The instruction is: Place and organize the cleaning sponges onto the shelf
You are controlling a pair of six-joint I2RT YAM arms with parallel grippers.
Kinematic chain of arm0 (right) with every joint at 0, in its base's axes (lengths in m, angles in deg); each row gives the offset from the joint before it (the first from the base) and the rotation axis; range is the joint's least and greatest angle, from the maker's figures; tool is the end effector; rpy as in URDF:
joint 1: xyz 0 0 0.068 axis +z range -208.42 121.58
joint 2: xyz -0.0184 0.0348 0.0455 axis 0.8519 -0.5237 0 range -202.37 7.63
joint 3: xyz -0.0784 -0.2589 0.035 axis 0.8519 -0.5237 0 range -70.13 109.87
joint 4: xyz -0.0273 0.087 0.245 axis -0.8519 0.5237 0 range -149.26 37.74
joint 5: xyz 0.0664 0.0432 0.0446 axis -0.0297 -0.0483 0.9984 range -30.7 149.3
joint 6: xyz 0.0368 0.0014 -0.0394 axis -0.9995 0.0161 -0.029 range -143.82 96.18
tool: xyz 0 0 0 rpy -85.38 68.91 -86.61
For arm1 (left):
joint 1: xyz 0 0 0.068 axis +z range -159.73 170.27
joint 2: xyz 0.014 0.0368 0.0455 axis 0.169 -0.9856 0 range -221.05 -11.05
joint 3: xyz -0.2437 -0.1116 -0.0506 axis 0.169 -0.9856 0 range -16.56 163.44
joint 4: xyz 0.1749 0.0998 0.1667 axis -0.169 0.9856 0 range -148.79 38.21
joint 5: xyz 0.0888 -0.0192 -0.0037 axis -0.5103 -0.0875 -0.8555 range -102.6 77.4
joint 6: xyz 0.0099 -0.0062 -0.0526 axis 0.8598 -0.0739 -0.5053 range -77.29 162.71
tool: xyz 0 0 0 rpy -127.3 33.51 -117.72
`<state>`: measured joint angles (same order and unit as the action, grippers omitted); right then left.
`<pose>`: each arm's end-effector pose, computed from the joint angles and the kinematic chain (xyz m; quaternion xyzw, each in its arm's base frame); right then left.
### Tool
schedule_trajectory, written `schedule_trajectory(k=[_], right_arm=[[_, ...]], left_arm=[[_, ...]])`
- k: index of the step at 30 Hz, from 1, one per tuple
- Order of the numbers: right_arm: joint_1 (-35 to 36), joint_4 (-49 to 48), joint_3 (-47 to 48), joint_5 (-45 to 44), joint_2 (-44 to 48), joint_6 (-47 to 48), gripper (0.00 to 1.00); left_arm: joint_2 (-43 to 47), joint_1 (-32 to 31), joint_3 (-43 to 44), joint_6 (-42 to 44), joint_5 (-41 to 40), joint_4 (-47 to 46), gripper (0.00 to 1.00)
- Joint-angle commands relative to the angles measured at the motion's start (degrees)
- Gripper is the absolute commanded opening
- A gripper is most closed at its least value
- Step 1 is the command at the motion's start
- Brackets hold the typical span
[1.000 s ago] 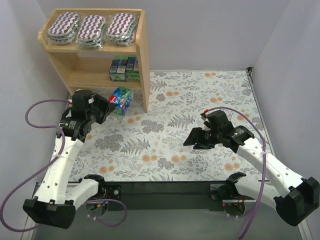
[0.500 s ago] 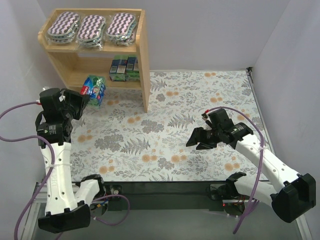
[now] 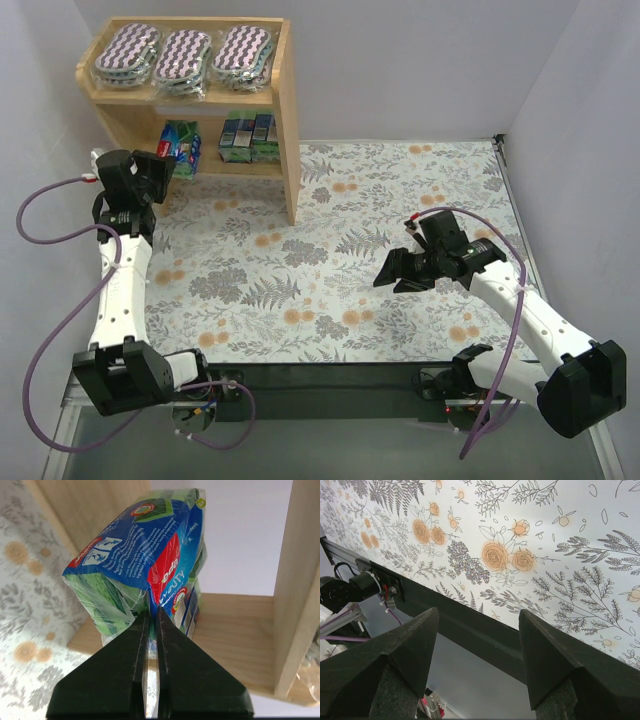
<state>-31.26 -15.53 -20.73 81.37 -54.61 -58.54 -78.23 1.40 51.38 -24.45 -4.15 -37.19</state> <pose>0.1791 0.1069 0.2619 0.0070 0.9416 0.3024 0.1480 0.2599 0.0457 0.3812 -0.4859 0.6632 -0.3194 0.4712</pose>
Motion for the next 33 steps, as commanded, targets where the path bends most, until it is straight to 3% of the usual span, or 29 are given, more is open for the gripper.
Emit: schedule_trajectory(k=[1, 14, 31, 32, 33], right_arm=[[-0.7, 0.13, 2.45, 0.79, 0.01, 1.5, 0.6], [-2.37, -1.27, 0.6, 1.05, 1.33, 0.97, 0.6], [-3.69, -2.59, 0.42, 1.67, 0.28, 1.23, 0.6], [-3.78, -2.59, 0.51, 1.67, 0.19, 1.32, 0.6], [-3.78, -2.5, 0.6, 1.58, 0.19, 1.32, 0.6]], left_arm=[[-3.39, 0.38, -0.35, -1.92, 2.71, -13.77, 0.0], [-15.78, 0.2, -1.24, -5.09, 9.74, -26.61, 0.0], [-19.75, -3.23, -0.53, -8.17, 9.4, -27.23, 0.0], [-19.05, -3.31, -0.7, -8.25, 9.22, -27.14, 0.05], [-18.61, -3.31, -0.97, -8.34, 8.87, -26.79, 0.22]])
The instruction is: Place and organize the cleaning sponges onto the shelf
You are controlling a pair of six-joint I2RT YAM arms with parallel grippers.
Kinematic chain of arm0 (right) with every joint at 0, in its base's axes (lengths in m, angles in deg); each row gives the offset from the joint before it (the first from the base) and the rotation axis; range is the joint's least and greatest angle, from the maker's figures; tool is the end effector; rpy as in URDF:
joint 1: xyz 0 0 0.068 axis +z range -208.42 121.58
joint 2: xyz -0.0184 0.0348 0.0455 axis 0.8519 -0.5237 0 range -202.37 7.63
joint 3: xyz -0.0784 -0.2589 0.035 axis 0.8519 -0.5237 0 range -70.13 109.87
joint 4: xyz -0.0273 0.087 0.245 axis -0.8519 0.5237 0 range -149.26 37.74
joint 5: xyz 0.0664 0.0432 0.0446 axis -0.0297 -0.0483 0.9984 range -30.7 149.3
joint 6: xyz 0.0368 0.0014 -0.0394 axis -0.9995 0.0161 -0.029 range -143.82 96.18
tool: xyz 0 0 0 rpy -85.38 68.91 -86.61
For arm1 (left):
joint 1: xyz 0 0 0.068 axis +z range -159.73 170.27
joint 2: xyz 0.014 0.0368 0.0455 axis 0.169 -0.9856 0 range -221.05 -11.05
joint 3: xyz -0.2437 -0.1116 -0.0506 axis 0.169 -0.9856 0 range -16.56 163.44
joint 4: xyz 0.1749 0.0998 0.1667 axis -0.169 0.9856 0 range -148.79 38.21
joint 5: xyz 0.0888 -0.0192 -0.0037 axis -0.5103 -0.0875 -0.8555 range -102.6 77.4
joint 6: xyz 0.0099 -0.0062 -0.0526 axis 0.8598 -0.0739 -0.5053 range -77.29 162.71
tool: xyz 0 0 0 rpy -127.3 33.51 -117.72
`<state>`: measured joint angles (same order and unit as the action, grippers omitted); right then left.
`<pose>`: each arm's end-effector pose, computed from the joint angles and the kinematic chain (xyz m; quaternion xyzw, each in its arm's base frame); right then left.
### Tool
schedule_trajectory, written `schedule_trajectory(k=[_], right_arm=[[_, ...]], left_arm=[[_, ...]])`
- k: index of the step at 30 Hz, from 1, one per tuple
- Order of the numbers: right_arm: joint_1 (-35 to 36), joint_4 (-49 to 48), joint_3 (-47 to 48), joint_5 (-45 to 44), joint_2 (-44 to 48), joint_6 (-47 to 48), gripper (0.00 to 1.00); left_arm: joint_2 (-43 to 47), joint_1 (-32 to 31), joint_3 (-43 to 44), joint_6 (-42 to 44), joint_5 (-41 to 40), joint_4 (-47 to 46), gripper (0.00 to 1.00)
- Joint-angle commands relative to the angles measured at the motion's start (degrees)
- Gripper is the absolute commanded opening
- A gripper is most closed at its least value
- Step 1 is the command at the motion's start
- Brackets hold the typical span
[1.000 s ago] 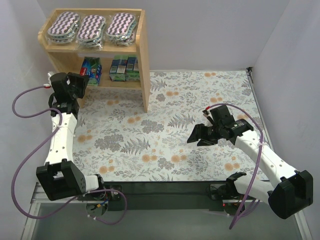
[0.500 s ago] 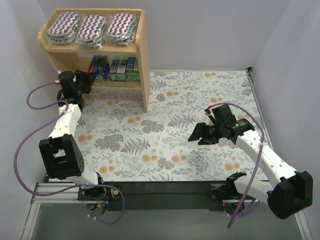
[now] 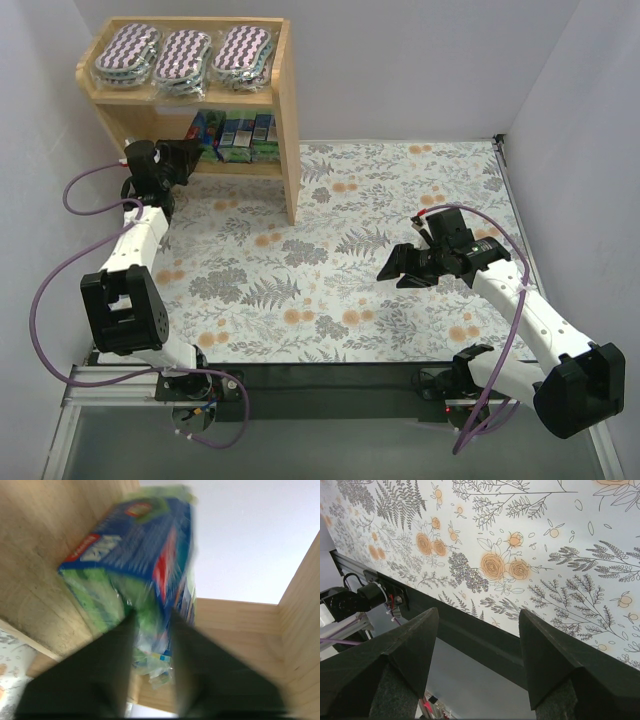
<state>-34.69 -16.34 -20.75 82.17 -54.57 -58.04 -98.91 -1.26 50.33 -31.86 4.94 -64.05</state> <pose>0.1859 0.0968 0.2629 0.0274 0.9381 0.3056 0.1609 0.3618 0.0430 0.3164 -0.4533 0.6509 -0.4273 0.4339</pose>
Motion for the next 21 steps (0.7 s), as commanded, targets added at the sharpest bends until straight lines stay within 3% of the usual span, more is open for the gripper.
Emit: schedule_trajectory(k=[1, 3, 4, 6, 10, 14, 18, 21], right_arm=[[-0.43, -1.7, 0.62, 0.86, 0.14, 0.82, 0.6], [-0.43, -1.7, 0.62, 0.77, -0.03, 0.91, 0.6], [-0.52, -1.78, 0.62, 0.86, 0.05, 0.91, 0.61], [-0.52, -1.78, 0.54, 0.68, 0.32, 0.99, 0.61], [-0.79, -1.87, 0.71, 0.86, 1.02, 1.34, 0.62], [-0.87, -2.75, 1.33, 1.38, 2.42, 2.66, 0.69], [-0.96, -3.28, 1.68, 2.0, 3.39, 4.59, 0.89], [-0.96, -4.15, 1.68, 2.88, 4.18, 6.0, 0.96]], left_arm=[[2.33, -0.56, 0.08, -0.85, -1.18, 0.77, 0.33], [3.65, -0.65, 0.52, -0.41, -1.98, 2.35, 0.56], [4.0, -0.65, 0.69, -0.23, -2.24, 2.44, 0.86], [5.4, -0.56, 0.96, 0.12, -2.42, 2.79, 0.93], [8.56, -0.47, 2.18, 1.0, -2.95, 4.9, 0.95], [14.36, -0.3, 1.23, 1.53, -3.13, 10.6, 0.95], [22.36, -0.47, -2.02, 3.28, -3.13, 17.55, 0.95], [29.13, -0.47, -4.92, 6.09, -3.56, 24.31, 0.96]])
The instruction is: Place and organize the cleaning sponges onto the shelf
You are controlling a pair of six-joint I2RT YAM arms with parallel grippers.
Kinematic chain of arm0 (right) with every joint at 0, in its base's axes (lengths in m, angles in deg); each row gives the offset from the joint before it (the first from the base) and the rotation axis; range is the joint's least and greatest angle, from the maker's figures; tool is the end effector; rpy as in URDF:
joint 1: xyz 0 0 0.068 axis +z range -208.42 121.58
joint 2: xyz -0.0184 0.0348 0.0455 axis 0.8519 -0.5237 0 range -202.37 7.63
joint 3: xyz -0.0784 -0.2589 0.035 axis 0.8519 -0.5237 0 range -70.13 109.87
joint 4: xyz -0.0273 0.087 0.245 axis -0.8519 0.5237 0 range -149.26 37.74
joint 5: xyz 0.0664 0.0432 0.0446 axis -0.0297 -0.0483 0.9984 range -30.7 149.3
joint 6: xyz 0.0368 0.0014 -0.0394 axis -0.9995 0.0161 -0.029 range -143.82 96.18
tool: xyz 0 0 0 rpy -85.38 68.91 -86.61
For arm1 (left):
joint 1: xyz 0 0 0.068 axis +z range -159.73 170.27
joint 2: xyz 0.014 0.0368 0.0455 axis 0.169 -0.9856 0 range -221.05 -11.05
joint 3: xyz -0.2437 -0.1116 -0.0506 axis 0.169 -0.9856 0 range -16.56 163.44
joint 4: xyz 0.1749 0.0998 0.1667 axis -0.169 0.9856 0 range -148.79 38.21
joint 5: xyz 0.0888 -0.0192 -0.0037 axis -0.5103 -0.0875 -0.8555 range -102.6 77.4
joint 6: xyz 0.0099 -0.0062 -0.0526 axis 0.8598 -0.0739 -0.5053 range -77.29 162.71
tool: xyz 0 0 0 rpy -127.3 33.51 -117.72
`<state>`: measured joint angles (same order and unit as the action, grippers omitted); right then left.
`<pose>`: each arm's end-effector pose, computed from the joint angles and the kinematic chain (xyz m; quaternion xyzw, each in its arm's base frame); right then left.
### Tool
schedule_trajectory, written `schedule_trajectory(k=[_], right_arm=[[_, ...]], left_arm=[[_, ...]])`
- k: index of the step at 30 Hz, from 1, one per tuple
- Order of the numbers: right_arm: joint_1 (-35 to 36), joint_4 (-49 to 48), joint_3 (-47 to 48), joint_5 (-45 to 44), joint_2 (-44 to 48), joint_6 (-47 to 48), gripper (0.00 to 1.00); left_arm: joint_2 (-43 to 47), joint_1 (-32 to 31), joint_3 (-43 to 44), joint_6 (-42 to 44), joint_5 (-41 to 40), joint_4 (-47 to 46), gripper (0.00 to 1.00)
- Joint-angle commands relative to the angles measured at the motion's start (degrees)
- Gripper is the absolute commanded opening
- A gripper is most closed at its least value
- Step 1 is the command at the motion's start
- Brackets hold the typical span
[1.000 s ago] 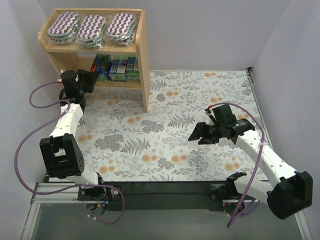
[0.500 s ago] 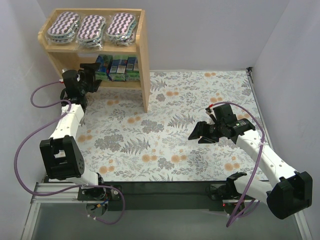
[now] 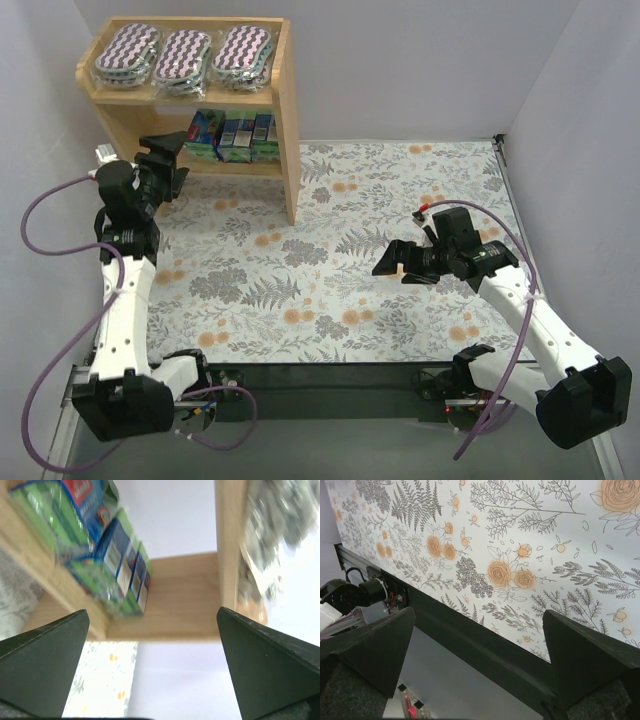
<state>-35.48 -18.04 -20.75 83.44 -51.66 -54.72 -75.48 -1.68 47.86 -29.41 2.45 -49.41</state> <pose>0.1818 0.0928 0.2745 -0.0054 0.9247 0.3232 0.2010 0.2567 0.0269 0.3939 -0.4220 0.6330 -0.4248 0.4907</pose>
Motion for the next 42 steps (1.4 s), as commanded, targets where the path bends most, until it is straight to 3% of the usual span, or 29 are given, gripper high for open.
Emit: schedule_trajectory(k=[1, 8, 14, 24, 34, 42], right_arm=[[-0.26, -2.71, 1.68, 1.61, 1.71, 2.86, 0.96], [-0.26, -2.8, 2.47, 2.23, 2.25, 4.61, 0.99], [-0.18, -2.89, 2.56, 0.38, 5.58, 3.92, 0.99], [-0.26, -3.07, -4.2, -4.62, 21.3, -2.14, 0.99], [-0.26, -2.72, -6.5, -5.6, 28.35, -3.56, 0.99], [-0.26, -2.89, -6.76, -6.3, 28.7, -4.26, 0.99]], left_arm=[[7.02, -0.23, -2.98, 5.74, -1.77, 11.86, 0.96], [17.83, -1.46, -6.5, 11.72, -4.94, 29.44, 0.97], [23.72, -1.37, -2.38, 17.62, -0.65, 35.96, 0.98], [28.82, -1.46, 9.22, 28.08, 10.26, 38.16, 0.98], [31.2, -1.46, 21.96, 34.93, 3.24, 39.83, 0.98], [30.94, -1.46, 24.52, 36.87, 0.34, 41.85, 0.98]])
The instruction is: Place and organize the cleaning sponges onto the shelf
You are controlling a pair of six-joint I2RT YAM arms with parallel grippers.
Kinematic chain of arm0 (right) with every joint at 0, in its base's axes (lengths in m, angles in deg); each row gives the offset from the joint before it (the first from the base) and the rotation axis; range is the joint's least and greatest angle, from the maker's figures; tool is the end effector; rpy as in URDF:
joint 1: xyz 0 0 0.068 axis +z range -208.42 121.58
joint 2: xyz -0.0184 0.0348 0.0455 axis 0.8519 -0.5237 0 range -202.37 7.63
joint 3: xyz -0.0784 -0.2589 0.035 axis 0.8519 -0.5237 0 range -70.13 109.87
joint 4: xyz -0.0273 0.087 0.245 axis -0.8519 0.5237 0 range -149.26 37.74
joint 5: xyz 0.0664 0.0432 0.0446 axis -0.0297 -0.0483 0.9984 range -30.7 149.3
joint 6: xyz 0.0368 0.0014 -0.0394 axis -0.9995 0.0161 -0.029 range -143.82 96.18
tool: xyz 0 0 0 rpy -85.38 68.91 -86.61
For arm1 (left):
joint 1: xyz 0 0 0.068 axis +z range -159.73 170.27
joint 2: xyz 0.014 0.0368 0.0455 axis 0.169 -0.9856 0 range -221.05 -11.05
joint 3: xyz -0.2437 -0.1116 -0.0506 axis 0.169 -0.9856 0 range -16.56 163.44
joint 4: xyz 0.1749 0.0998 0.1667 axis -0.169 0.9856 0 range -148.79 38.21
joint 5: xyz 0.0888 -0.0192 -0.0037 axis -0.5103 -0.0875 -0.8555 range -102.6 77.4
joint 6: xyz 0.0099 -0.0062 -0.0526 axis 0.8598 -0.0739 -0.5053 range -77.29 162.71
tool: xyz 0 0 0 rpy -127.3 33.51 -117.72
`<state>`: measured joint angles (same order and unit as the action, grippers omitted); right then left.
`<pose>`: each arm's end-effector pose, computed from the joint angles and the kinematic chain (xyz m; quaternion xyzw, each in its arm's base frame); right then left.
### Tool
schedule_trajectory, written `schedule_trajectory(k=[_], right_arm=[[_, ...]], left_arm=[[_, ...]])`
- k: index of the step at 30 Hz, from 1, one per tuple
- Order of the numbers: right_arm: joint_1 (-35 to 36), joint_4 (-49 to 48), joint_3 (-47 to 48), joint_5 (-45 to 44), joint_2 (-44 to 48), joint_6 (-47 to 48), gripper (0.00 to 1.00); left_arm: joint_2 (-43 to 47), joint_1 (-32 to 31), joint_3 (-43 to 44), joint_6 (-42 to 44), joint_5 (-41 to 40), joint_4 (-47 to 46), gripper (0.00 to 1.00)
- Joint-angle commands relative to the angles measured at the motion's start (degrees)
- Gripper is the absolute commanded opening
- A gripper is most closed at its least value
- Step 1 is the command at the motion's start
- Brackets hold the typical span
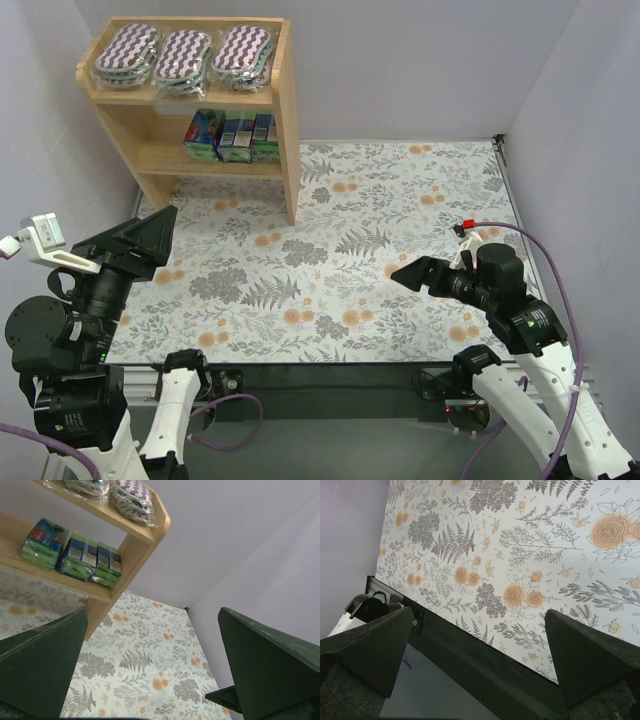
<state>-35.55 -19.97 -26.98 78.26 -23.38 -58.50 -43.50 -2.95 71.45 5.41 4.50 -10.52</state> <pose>0.1027 0.0559 0.3105 0.0011 0.8460 0.3708 0.3832 -0.0053 -0.0112 0.5048 -0.1417 0.6475 -0.2901 0.6903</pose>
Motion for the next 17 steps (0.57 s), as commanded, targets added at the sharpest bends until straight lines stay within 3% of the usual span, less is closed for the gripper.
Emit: schedule_trajectory(k=[1, 12, 17], right_arm=[[-0.2, -0.88, -0.53, -1.12, 0.33, -0.48, 0.99], [-0.2, -0.97, 0.35, -1.29, -1.07, -0.31, 0.99], [-0.2, -0.7, 0.79, -2.96, -1.6, -0.3, 0.99]], left_arm=[[-1.04, -0.11, 1.03, 2.05, -1.81, 2.97, 0.98], [-3.15, -0.11, 2.52, 1.88, -2.51, 4.2, 0.96], [-4.9, -0.11, -0.37, 0.3, 3.0, 2.8, 0.98]])
